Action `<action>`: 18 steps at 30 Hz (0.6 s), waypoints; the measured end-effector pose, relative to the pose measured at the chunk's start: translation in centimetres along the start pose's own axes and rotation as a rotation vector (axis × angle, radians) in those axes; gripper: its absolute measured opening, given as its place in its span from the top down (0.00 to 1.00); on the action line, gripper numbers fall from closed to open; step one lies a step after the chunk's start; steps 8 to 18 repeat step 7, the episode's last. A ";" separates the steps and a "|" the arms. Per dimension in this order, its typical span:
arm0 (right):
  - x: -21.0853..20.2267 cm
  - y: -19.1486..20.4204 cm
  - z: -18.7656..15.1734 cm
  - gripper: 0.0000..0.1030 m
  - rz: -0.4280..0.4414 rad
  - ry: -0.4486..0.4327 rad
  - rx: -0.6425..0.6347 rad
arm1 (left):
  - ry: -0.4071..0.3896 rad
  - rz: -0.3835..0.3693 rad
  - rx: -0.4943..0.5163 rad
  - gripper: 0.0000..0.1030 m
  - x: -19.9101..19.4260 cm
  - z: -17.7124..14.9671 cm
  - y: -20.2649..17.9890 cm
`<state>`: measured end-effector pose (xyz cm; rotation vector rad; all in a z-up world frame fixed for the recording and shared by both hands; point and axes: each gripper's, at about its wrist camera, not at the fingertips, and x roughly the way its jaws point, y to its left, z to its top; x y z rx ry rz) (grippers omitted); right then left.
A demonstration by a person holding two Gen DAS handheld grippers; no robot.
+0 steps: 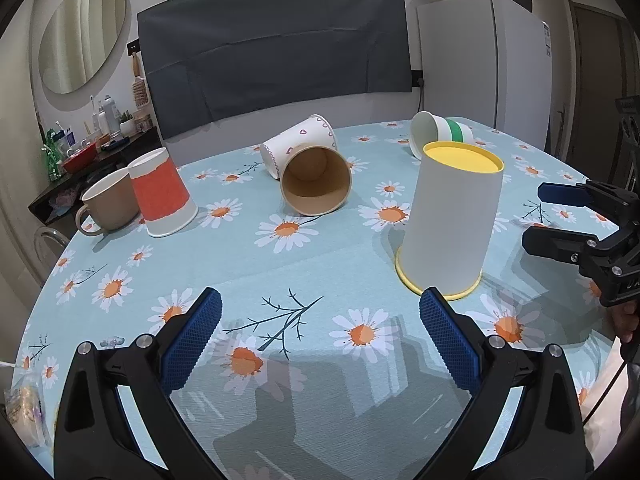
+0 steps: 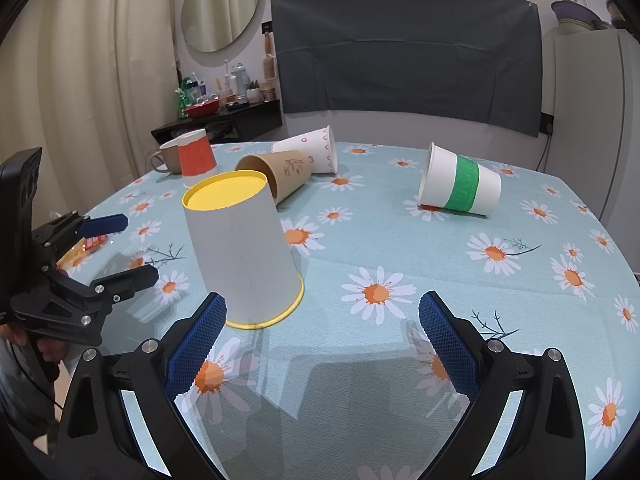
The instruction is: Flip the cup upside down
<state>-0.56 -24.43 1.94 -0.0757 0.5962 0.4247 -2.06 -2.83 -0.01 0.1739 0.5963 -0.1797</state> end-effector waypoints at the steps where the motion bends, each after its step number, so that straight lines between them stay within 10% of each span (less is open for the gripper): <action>1: 0.0 0.0 0.0 0.10 0.000 0.000 0.000 | 0.003 -0.004 -0.003 0.06 0.1 0.0 0.1; 18: -0.1 0.1 0.0 0.10 0.001 -0.005 0.000 | 0.011 -0.019 -0.030 0.06 0.2 0.0 0.5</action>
